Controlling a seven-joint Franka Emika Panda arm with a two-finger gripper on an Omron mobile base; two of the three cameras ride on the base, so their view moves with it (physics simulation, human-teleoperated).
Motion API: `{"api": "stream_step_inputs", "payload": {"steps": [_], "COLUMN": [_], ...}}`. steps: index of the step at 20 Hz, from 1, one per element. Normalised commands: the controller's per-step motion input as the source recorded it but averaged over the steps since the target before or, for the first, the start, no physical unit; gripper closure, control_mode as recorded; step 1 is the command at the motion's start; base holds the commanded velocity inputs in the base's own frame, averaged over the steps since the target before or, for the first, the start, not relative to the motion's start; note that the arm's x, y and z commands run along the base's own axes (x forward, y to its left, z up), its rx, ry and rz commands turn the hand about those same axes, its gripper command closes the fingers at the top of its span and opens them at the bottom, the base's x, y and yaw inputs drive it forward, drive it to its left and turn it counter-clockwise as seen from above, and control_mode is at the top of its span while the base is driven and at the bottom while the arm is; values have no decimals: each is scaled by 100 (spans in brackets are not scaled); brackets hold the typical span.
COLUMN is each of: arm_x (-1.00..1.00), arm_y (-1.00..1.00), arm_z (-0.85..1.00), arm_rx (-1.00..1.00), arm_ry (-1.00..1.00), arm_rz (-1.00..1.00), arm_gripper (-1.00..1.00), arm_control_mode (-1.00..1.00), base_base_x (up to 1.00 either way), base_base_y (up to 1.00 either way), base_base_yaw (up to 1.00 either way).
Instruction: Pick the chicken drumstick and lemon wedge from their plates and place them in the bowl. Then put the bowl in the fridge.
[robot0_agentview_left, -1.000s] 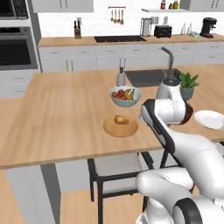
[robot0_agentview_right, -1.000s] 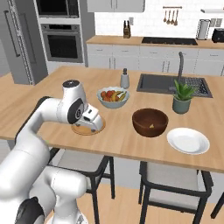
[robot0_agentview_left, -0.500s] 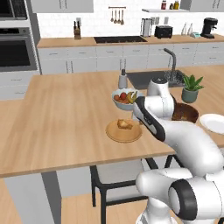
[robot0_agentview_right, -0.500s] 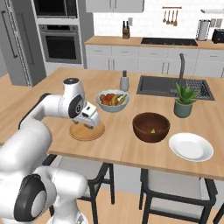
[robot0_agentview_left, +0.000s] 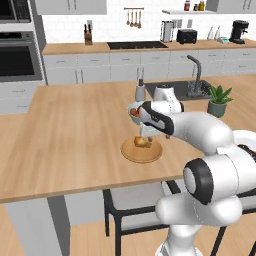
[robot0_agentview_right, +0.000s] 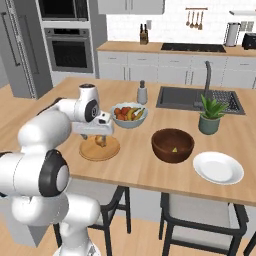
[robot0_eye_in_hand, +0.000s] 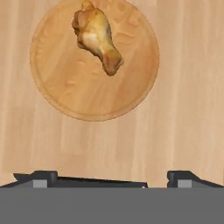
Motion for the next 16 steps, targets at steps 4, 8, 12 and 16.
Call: {"api": "stream_step_inputs", "payload": {"steps": [4, 8, 12, 16], "arm_x": [35, 45, 53, 67], "arm_y": [5, 14, 30, 14], "arm_z": [-11, -29, -45, -47], "arm_rx": [0, 2, 2, 0], "arm_ry": [5, 5, 5, 3], "arm_rz": [37, 31, 27, 21], "arm_gripper": [-100, -100, -100, -100], "arm_control_mode": [-100, -100, -100, -100], "base_base_x": [0, 0, 0, 0], "base_base_y": [0, 0, 0, 0], "base_base_yaw": [0, 0, 0, 0]}}
